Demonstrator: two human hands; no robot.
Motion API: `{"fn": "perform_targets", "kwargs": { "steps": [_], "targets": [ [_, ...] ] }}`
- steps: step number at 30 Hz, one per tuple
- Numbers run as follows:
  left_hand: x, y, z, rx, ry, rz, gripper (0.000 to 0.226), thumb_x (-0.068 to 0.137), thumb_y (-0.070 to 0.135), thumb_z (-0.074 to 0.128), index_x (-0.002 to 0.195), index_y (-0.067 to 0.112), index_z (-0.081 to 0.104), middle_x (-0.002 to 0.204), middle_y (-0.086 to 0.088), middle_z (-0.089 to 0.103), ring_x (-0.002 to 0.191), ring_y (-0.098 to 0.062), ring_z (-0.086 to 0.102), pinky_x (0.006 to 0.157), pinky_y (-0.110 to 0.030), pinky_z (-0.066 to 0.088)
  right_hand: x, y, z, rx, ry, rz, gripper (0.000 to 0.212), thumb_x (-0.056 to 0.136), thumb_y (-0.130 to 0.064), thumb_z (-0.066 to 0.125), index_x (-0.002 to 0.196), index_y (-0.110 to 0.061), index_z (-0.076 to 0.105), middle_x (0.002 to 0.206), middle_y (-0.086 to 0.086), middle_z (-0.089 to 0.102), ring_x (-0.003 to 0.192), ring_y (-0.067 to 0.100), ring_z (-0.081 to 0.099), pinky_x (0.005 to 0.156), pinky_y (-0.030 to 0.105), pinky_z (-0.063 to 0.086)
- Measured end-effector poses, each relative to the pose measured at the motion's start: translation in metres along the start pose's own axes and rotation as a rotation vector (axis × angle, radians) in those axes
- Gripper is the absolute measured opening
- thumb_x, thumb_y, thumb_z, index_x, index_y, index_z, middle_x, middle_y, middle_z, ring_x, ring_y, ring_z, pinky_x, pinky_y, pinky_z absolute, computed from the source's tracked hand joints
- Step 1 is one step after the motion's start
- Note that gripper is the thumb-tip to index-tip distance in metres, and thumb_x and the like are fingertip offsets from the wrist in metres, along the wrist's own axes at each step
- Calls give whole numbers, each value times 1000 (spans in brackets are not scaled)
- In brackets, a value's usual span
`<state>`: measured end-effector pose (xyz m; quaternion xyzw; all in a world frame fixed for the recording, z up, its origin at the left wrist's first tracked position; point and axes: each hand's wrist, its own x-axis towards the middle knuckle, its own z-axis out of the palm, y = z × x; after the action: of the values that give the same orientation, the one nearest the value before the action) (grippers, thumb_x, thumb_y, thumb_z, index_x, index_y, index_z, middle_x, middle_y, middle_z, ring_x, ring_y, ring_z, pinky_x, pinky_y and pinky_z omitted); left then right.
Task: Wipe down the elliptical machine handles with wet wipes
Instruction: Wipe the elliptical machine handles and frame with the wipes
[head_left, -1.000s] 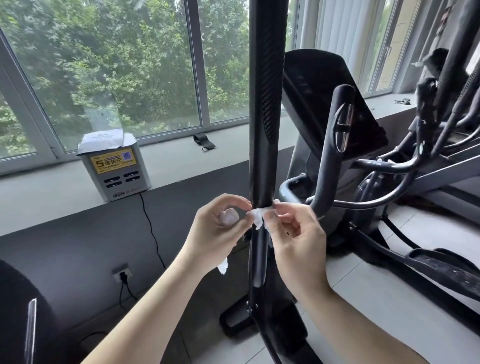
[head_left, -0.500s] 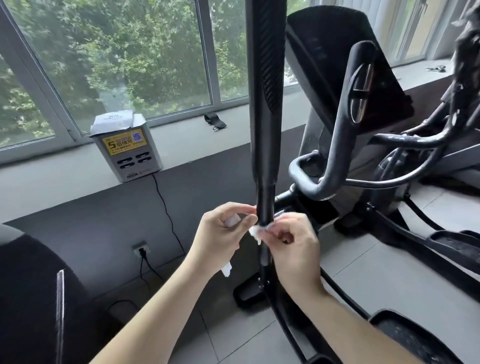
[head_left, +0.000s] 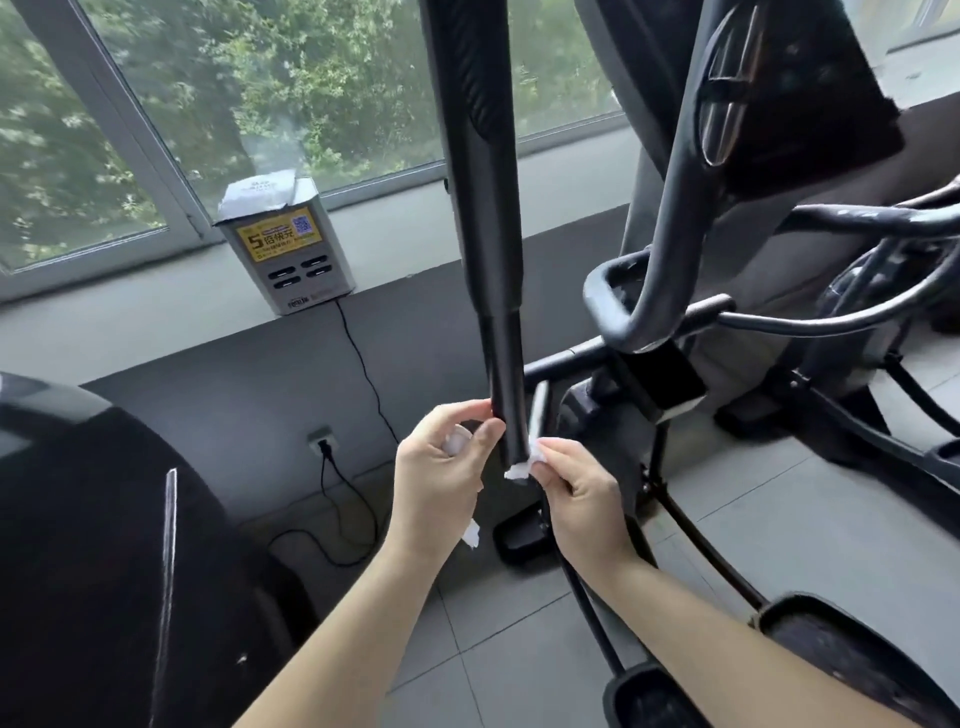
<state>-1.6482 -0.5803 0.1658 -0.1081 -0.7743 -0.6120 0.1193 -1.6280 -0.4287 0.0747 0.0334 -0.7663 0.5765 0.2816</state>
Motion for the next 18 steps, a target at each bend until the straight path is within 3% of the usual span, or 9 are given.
{"fn": "perform_targets", "kwargs": {
  "steps": [3, 8, 11, 14, 16, 18],
  "targets": [
    [-14, -7, 10, 34, 77, -10, 13, 92, 20, 77, 104, 25, 76, 48, 12, 43, 51, -14, 46, 58, -44, 54, -3, 6, -6, 54, -60, 95, 22, 96, 1, 69, 113, -9, 78, 119, -8, 73, 117, 10, 68, 104, 29, 53],
    [-27, -6, 26, 34, 173, -73, 14, 92, 19, 78, 101, 29, 77, 51, 10, 51, 49, -11, 48, 48, -28, 51, -2, 1, -7, 156, -44, 66, 25, 100, -1, 64, 120, -8, 76, 125, -2, 73, 121, 11, 67, 103, 21, 51],
    [-28, -6, 30, 58, 205, -89, 12, 92, 20, 78, 101, 27, 76, 50, 6, 46, 51, -12, 49, 50, -36, 53, 2, 33, -7, 127, -124, 126, 27, 99, 2, 63, 119, -9, 77, 123, -3, 73, 120, 9, 67, 104, 23, 51],
    [-27, -7, 31, 85, 208, -92, 12, 91, 21, 79, 102, 25, 77, 52, 6, 45, 52, -12, 48, 55, -44, 54, 13, 61, -4, 35, -180, 181, 26, 96, 3, 67, 111, -13, 80, 113, -7, 72, 113, 6, 67, 102, 18, 50],
    [-26, -7, 31, 99, 210, -99, 12, 90, 21, 79, 102, 24, 77, 51, 6, 44, 51, -12, 47, 55, -42, 54, 29, 76, 2, -14, -205, 180, 22, 93, 4, 70, 104, -12, 82, 99, -17, 69, 105, 8, 66, 95, 10, 47],
    [-25, -7, 31, 106, 223, -117, 11, 90, 21, 79, 101, 22, 77, 50, 1, 43, 48, -13, 46, 53, -38, 52, 50, 93, 13, -67, -223, 138, 20, 89, 8, 71, 94, -8, 83, 89, -17, 69, 96, 6, 61, 91, 11, 48]
  ]
}}
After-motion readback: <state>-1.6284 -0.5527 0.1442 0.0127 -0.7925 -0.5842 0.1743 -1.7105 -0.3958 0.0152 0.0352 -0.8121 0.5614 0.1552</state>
